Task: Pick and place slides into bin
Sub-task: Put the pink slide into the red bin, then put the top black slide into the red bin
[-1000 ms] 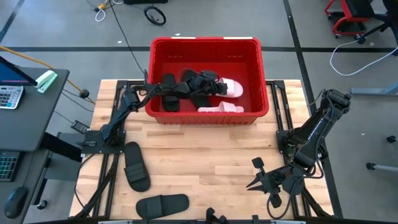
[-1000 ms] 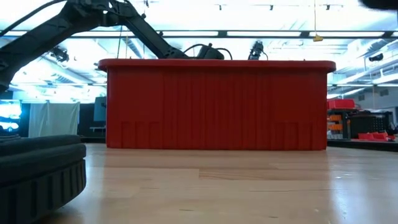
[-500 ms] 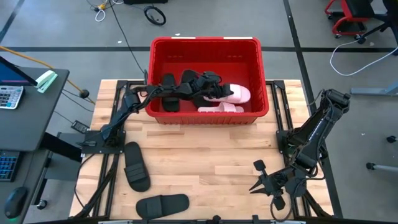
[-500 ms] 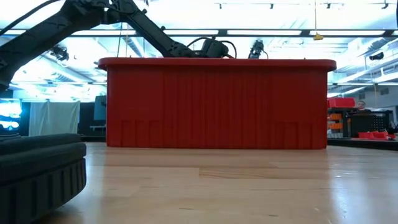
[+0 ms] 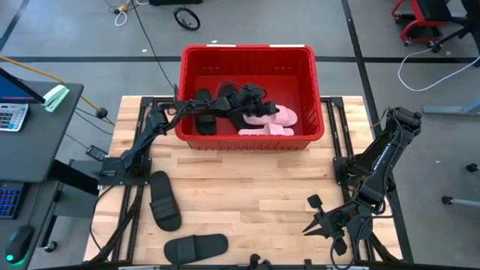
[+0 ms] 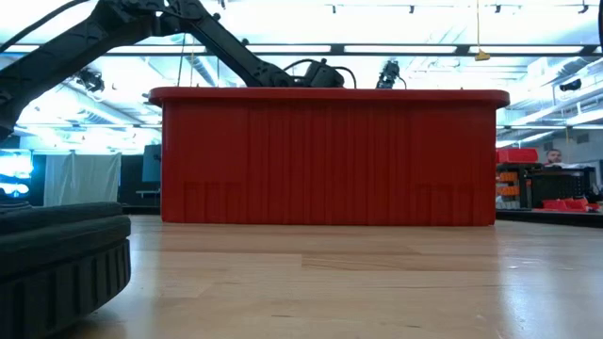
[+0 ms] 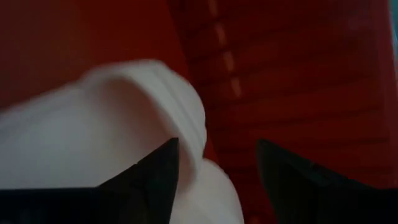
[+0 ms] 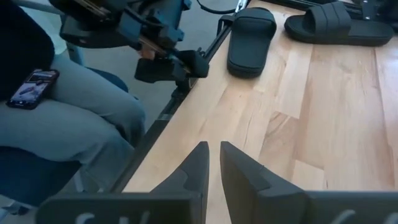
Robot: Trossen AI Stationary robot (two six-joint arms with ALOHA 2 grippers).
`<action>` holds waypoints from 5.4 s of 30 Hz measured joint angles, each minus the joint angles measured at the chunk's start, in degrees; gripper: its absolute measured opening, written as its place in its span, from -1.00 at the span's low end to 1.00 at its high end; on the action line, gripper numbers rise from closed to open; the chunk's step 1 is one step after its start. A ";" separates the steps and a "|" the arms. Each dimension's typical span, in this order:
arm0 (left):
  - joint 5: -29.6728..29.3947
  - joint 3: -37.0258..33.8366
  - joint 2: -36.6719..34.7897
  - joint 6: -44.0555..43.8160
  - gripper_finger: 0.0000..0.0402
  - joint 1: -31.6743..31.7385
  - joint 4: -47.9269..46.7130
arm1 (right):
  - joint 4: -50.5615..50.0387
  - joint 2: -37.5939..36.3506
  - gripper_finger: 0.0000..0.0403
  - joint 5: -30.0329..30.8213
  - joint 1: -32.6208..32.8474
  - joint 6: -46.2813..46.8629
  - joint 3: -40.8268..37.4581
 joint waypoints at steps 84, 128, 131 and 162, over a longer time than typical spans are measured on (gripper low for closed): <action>-74.29 -30.90 -46.38 -21.26 -0.77 -67.73 -70.89 | 5.14 2.95 -0.76 23.89 -1.69 7.88 -9.11; -25.46 -35.21 -46.40 -15.37 -0.02 -61.23 -64.61 | 6.21 2.94 -0.76 23.34 -8.39 0.90 -9.11; -22.89 -35.21 -46.38 -22.83 0.00 -62.58 -69.27 | 6.21 2.94 -0.76 23.34 -8.39 0.90 -9.11; -20.86 -42.90 -46.34 -43.69 0.06 -73.98 -74.35 | 6.21 2.95 -0.76 23.34 -8.39 4.48 -9.11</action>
